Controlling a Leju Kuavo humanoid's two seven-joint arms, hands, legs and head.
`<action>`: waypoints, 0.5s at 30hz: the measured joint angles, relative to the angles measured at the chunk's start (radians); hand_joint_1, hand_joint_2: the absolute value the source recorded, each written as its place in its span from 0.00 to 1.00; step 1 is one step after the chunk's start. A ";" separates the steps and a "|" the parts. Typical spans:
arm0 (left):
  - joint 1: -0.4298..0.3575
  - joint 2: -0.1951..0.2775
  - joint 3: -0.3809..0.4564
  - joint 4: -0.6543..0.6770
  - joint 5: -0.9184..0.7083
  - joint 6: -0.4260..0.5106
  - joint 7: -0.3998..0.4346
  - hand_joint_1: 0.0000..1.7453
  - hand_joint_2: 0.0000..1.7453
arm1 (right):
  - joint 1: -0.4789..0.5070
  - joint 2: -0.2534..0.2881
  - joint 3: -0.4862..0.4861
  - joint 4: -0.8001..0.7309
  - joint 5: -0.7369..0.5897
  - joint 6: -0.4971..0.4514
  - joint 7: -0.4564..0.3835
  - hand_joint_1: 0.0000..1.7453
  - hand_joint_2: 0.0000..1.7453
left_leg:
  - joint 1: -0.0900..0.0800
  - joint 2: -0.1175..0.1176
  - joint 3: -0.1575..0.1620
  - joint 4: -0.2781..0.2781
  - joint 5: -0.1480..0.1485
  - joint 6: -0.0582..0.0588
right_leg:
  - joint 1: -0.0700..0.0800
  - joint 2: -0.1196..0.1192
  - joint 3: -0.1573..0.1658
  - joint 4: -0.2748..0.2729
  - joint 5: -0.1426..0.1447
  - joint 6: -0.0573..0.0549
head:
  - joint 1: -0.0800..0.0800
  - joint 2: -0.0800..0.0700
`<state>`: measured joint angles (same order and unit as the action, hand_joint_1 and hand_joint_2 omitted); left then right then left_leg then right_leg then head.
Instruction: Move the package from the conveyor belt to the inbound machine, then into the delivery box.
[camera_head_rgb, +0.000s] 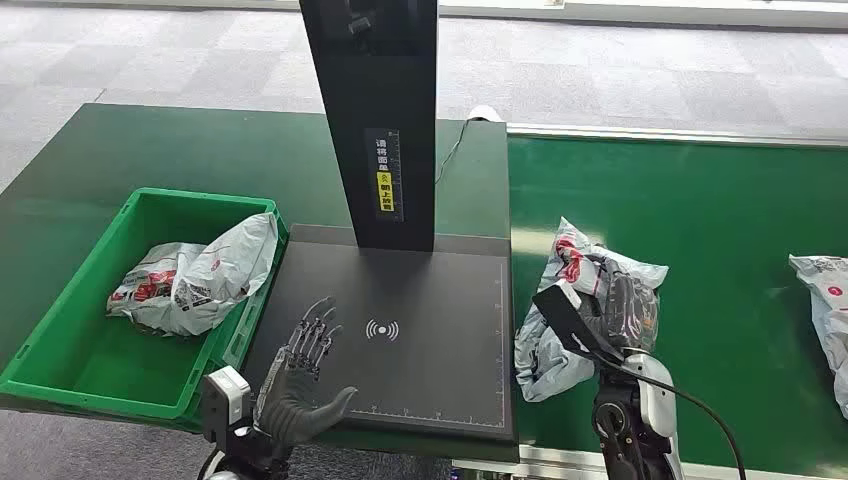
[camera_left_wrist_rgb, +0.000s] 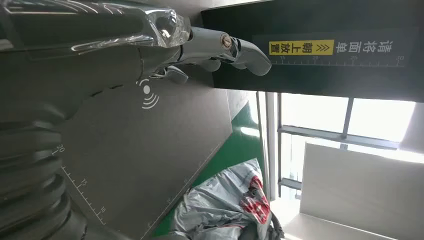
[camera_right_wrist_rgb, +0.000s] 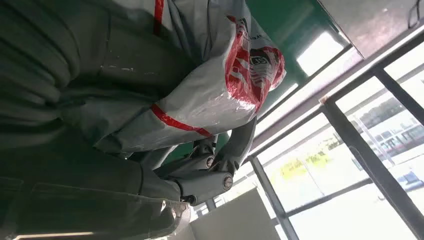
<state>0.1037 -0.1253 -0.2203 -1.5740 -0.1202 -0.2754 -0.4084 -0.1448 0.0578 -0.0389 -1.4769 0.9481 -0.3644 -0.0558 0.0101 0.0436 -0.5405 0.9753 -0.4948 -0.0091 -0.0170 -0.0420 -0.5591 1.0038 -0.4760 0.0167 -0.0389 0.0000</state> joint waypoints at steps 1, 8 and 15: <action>0.000 0.000 -0.001 0.000 0.000 0.000 -0.001 0.00 1.00 | 0.000 0.001 -0.002 -0.003 -0.007 -0.014 -0.011 1.00 1.00 | 0.000 0.000 0.000 0.000 0.000 0.000 | 0.000 0.000 0.000 0.000 0.000 0.000 | 0.000 0.000; -0.007 -0.008 -0.006 0.005 0.000 0.005 -0.010 0.00 1.00 | 0.006 0.015 -0.023 -0.058 -0.122 -0.132 -0.151 1.00 1.00 | 0.000 0.000 0.000 0.000 0.000 0.000 | 0.000 0.000 0.000 0.000 0.000 0.000 | 0.000 0.000; -0.038 -0.011 -0.004 0.014 0.017 0.035 -0.062 0.00 1.00 | 0.008 0.033 0.060 -0.077 -0.385 0.157 -0.295 1.00 1.00 | 0.000 -0.001 0.000 0.000 0.000 0.000 | 0.000 -0.001 0.000 0.000 0.000 0.000 | 0.000 0.000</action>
<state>0.0661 -0.1368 -0.2243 -1.5599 -0.1029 -0.2403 -0.4705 -0.1363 0.0903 0.0215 -1.5536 0.5627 -0.2076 -0.3509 0.0104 0.0430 -0.5406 0.9751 -0.4945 -0.0092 -0.0165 -0.0426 -0.5592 1.0038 -0.4759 0.0166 -0.0392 0.0000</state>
